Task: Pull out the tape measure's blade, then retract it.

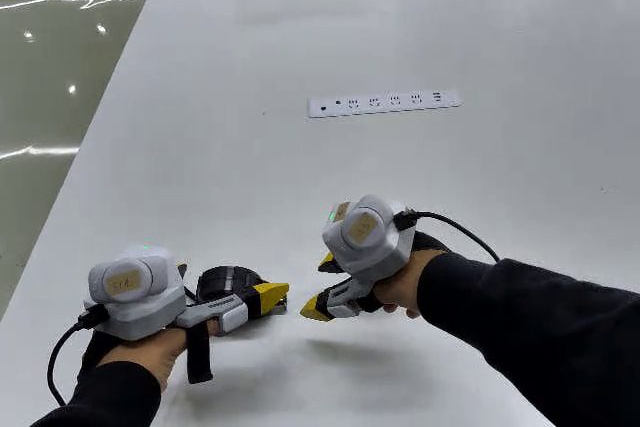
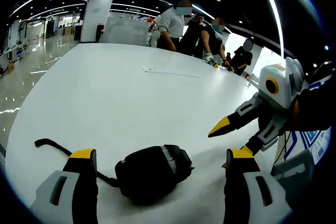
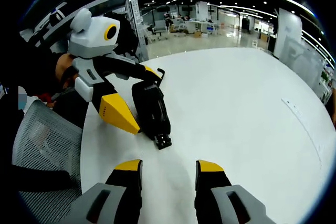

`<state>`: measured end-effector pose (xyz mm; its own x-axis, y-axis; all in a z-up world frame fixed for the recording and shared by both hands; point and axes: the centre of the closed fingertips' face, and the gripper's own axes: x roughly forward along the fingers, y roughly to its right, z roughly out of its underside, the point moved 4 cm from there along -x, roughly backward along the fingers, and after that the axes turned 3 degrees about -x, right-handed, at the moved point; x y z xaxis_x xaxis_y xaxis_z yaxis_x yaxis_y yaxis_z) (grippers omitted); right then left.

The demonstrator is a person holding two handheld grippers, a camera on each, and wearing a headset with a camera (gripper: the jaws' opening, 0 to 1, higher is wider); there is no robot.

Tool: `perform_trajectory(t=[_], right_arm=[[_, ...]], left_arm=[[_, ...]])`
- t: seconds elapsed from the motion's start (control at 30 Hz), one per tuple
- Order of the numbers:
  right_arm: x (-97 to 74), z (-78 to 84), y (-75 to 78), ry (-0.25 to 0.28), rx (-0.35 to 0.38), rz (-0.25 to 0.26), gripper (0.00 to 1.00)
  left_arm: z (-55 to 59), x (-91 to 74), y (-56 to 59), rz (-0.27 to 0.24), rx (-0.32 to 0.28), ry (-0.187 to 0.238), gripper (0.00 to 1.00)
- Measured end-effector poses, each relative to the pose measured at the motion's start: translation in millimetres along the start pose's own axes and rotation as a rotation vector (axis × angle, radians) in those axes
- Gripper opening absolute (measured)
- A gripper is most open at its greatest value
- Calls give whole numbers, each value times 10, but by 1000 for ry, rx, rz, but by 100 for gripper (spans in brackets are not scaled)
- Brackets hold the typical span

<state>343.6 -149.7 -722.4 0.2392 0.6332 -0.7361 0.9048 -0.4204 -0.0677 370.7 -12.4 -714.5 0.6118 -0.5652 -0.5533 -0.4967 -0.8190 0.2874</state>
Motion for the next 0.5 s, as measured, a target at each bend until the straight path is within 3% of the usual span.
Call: perform_trajectory(t=[0.07, 0.17, 0.23, 0.5], right_arm=[[-52, 12, -15, 5, -31, 13, 37], [-134, 12, -20, 28, -11, 19, 39], [-200, 23, -16, 46, 5, 26, 40], [-513, 204, 0, 76, 28, 74, 45]], left_arm=[[-23, -22, -1, -1, 99, 18, 99], [43, -43, 8, 21, 121, -22, 99], [27, -75, 11, 45, 129, -3, 99], [10, -222, -16, 78, 138, 4, 99]])
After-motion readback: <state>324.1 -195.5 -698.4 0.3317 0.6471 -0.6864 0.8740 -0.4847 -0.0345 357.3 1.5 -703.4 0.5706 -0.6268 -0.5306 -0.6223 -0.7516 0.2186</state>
